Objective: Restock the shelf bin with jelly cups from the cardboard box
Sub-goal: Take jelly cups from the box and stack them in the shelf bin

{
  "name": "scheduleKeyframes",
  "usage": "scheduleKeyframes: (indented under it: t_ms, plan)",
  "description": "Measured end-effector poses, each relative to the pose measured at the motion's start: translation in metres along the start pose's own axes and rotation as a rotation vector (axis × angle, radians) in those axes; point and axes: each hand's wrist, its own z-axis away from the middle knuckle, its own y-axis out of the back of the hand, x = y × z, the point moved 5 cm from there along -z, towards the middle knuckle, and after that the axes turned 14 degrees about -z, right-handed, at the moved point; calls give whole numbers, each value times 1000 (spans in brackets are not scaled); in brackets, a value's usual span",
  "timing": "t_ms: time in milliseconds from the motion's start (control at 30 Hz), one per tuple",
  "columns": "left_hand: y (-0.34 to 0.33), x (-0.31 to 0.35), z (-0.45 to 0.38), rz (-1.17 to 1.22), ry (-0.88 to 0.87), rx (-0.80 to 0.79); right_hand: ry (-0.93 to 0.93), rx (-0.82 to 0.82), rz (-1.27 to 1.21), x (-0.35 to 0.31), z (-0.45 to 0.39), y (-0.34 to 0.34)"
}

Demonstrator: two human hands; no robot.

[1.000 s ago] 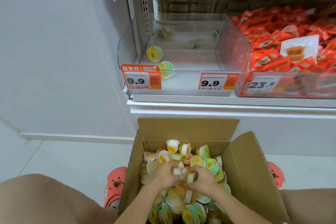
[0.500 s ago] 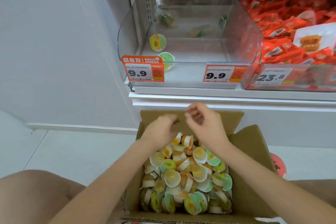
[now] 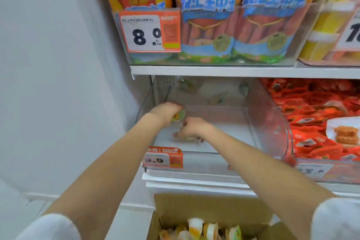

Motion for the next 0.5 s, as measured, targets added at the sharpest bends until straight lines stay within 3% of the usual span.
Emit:
scheduleKeyframes:
  t_ms: [100,200,333,500]
  plan:
    - [-17,0,-38,-62,11,-75,34,6,84,4,-28,-6]
    - [-32,-8,-60,-103,52,-112,51,-67,-43,10,-36,-1]
    - [-31,-22,-68,-142,74,19,19,-34,-365,30,-48,22]
    - [-35,-28,-70,76,162,29,58,123,-1151,38,-71,45]
